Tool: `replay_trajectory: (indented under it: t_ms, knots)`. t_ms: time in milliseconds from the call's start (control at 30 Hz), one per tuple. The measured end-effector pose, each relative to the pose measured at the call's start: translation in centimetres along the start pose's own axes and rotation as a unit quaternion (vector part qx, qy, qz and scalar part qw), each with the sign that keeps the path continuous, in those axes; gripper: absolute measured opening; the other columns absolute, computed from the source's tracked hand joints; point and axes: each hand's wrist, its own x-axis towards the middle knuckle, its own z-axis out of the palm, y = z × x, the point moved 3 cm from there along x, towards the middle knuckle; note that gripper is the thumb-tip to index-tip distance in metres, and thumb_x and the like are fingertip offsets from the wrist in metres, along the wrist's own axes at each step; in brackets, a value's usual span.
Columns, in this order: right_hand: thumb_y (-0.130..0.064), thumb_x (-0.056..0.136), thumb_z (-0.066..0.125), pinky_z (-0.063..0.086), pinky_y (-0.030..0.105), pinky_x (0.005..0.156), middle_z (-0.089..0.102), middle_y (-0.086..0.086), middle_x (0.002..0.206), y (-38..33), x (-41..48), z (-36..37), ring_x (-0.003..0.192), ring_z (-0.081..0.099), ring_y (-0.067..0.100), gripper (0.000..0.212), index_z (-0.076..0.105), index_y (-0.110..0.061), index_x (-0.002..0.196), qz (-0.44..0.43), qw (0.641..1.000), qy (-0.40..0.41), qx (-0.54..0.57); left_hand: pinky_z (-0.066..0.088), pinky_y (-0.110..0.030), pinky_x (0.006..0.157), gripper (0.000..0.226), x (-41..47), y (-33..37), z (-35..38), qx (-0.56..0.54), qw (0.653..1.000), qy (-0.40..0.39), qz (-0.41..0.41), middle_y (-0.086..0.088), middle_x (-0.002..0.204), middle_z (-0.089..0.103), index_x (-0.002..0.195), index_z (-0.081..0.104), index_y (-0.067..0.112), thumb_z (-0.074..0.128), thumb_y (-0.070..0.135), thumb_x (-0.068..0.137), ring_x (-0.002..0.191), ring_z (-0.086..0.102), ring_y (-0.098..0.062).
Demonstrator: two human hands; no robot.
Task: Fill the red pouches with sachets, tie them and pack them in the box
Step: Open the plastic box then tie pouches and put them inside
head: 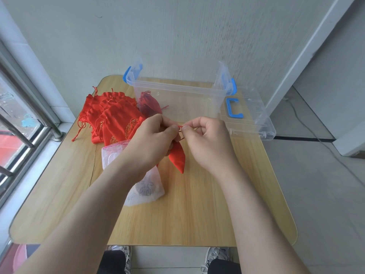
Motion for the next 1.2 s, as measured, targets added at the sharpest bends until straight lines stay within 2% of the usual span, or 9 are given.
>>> replay_trajectory:
  t_ms: [100, 300, 500, 633, 700, 800, 967, 1100, 1200]
  knots:
    - [-0.019, 0.094, 0.068, 0.040, 0.020, 0.055, 0.060, -0.015, 0.050, 0.0, 0.1, 0.0, 0.049, 0.054, 0.001, 0.014, 0.074, -0.021, 0.082, 0.014, 1.000, 0.004, -0.004, 0.045, -0.037, 0.063, 0.011, -0.1, 0.2, -0.3, 0.017, 1.000, -0.004, 0.001, -0.002, 0.075, 0.073, 0.098, 0.070, 0.003, 0.062, 0.009, 0.103, 0.059, 0.053, -0.014]
    - [-0.019, 0.089, 0.068, 0.040, 0.020, 0.055, 0.063, -0.014, 0.052, -0.4, -0.2, -0.1, 0.050, 0.054, 0.002, 0.015, 0.074, -0.019, 0.076, 0.034, 0.999, 0.015, 0.006, 0.067, -0.041, 0.072, 0.011, -0.6, 0.9, -0.6, 0.029, 0.999, -0.015, -0.012, -0.012, 0.085, 0.080, 0.090, 0.082, 0.004, 0.072, 0.007, 0.094, 0.069, 0.065, -0.017]
    - [-0.019, 0.090, 0.067, 0.037, 0.013, 0.048, 0.061, -0.016, 0.049, -0.4, -0.5, -0.2, 0.047, 0.054, 0.000, 0.017, 0.073, -0.017, 0.075, 0.049, 0.999, 0.001, -0.001, 0.068, -0.045, 0.074, 0.015, -0.8, 1.0, -0.1, 0.094, 0.995, -0.020, 0.010, -0.010, 0.077, 0.078, 0.086, 0.081, 0.004, 0.070, 0.008, 0.094, 0.068, 0.073, -0.020]
    - [-0.021, 0.091, 0.065, 0.049, 0.021, 0.067, 0.076, -0.008, 0.072, -0.3, -0.3, -0.2, 0.070, 0.068, 0.002, 0.015, 0.078, -0.021, 0.083, 0.053, 0.999, 0.009, 0.005, 0.067, -0.050, 0.077, 0.021, -0.7, 0.9, -0.3, 0.126, 0.992, 0.010, 0.018, -0.008, 0.071, 0.077, 0.078, 0.080, 0.006, 0.069, 0.014, 0.094, 0.069, 0.077, -0.028]
    - [-0.020, 0.086, 0.061, 0.051, 0.027, 0.074, 0.073, -0.011, 0.067, -0.6, -0.4, 0.0, 0.068, 0.067, 0.004, 0.016, 0.077, -0.022, 0.084, 0.044, 0.998, -0.008, 0.032, 0.066, -0.049, 0.079, 0.022, -0.9, 0.9, -0.3, 0.159, 0.987, 0.007, 0.033, -0.005, 0.069, 0.077, 0.074, 0.079, 0.010, 0.068, 0.015, 0.092, 0.068, 0.078, -0.026]
    - [-0.012, 0.086, 0.055, 0.048, 0.029, 0.066, 0.062, -0.014, 0.053, -1.1, -0.7, -0.1, 0.054, 0.057, 0.002, 0.021, 0.074, -0.022, 0.084, 0.019, 0.998, -0.030, 0.051, 0.064, -0.043, 0.077, 0.026, -1.2, 1.4, -0.2, 0.222, 0.972, -0.010, 0.072, 0.002, 0.063, 0.076, 0.066, 0.076, 0.021, 0.068, 0.016, 0.091, 0.065, 0.077, -0.018]
    - [-0.003, 0.090, 0.054, 0.043, 0.027, 0.057, 0.068, -0.002, 0.060, -1.2, -0.6, -0.6, 0.048, 0.054, 0.004, 0.026, 0.073, -0.020, 0.089, 0.017, 0.998, -0.015, 0.064, 0.057, -0.029, 0.074, 0.016, -1.4, 1.7, 0.0, 0.296, 0.947, -0.022, 0.119, 0.015, 0.065, 0.074, 0.075, 0.080, 0.028, 0.071, 0.018, 0.084, 0.068, 0.072, -0.004]
    - [-0.003, 0.090, 0.056, 0.046, 0.027, 0.060, 0.070, -0.004, 0.061, -1.0, -0.5, -0.7, 0.049, 0.058, 0.003, 0.024, 0.071, -0.020, 0.096, 0.018, 0.998, -0.009, 0.067, 0.056, -0.027, 0.074, 0.013, -1.6, 1.7, 0.4, 0.297, 0.944, -0.037, 0.140, 0.017, 0.068, 0.075, 0.079, 0.082, 0.029, 0.073, 0.019, 0.082, 0.071, 0.073, -0.004]
    - [-0.003, 0.089, 0.056, 0.048, 0.030, 0.062, 0.071, -0.001, 0.063, -0.8, -0.4, -0.8, 0.051, 0.058, 0.005, 0.023, 0.070, -0.020, 0.098, 0.016, 0.997, 0.004, 0.076, 0.057, -0.026, 0.073, 0.012, -1.7, 1.8, 0.5, 0.285, 0.948, -0.034, 0.141, 0.015, 0.068, 0.075, 0.075, 0.080, 0.027, 0.073, 0.019, 0.080, 0.071, 0.073, -0.005]
